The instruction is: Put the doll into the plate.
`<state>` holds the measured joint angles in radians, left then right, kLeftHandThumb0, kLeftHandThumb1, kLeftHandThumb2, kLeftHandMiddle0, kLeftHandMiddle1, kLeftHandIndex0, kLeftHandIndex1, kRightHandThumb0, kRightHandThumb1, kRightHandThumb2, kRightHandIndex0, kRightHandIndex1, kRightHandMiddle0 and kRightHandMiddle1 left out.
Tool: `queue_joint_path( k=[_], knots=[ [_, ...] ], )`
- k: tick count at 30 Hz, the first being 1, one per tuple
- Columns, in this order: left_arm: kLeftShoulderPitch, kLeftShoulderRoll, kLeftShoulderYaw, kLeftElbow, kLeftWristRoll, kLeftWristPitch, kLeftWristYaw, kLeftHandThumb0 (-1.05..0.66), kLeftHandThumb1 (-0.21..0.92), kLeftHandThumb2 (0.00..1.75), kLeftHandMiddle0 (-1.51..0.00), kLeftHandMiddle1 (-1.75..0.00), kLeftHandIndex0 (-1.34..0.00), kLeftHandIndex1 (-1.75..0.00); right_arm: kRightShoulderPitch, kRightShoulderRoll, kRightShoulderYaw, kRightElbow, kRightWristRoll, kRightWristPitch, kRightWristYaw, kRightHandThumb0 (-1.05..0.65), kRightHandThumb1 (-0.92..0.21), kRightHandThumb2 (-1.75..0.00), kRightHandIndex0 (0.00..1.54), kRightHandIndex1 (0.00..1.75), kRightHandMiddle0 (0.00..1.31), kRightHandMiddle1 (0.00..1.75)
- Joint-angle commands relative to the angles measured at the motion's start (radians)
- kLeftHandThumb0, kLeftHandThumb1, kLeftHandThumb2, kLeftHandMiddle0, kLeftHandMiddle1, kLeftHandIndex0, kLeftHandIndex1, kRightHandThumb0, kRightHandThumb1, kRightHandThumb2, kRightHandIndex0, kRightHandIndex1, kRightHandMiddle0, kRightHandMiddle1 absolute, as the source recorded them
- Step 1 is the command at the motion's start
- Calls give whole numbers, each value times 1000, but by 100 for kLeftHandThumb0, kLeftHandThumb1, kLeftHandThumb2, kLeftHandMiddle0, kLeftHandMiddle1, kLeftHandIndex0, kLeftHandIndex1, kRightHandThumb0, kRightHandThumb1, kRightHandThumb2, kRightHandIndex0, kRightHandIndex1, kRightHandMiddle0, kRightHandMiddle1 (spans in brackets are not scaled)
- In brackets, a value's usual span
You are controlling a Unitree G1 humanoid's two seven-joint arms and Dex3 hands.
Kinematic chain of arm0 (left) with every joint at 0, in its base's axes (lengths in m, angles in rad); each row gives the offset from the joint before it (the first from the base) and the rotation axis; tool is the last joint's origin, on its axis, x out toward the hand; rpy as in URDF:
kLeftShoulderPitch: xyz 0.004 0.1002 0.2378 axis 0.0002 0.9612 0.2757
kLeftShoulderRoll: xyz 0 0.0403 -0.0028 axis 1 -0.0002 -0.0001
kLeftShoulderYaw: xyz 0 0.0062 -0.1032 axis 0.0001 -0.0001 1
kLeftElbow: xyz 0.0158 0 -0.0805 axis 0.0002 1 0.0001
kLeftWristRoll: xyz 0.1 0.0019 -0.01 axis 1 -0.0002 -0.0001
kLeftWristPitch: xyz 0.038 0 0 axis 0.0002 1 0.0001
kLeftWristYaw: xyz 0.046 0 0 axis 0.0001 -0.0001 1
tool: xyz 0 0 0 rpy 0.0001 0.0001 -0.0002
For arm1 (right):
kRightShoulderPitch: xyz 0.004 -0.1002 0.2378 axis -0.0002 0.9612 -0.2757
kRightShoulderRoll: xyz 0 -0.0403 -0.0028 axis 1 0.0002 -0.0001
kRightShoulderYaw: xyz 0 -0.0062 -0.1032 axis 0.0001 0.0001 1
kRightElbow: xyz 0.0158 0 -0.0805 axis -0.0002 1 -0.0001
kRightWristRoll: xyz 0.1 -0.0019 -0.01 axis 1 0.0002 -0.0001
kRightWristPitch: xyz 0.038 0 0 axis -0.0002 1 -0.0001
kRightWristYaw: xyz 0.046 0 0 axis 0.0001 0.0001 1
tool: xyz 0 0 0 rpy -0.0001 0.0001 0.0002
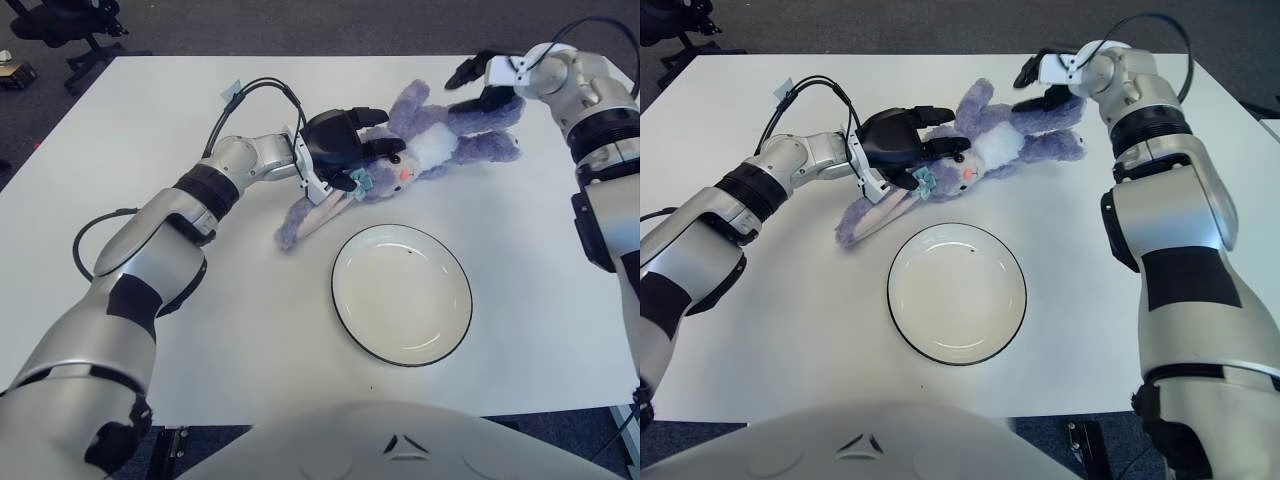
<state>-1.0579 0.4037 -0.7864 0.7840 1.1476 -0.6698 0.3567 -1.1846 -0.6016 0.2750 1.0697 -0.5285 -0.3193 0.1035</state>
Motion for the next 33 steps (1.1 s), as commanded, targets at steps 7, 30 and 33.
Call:
queue_joint_path(
  k=[7, 30, 33],
  knots=[
    [-5, -1, -26, 28, 12, -11, -6, -76, 92, 113, -30, 0, -36, 0, 235, -50, -24, -347, -146, 111, -374, -57, -92, -63, 62, 7, 57, 1],
    [-25, -12, -38, 69, 10, -14, 13, -75, 92, 113, -30, 0, -35, 0, 607, -201, -136, -698, -182, -95, -498, -58, -92, -76, 55, 1, 58, 2],
    [-28, -14, -41, 75, 10, -15, 16, -74, 92, 113, -30, 0, -34, 0, 639, -225, -137, -712, -199, -150, -513, -58, -92, -73, 57, 1, 58, 2]
  ],
)
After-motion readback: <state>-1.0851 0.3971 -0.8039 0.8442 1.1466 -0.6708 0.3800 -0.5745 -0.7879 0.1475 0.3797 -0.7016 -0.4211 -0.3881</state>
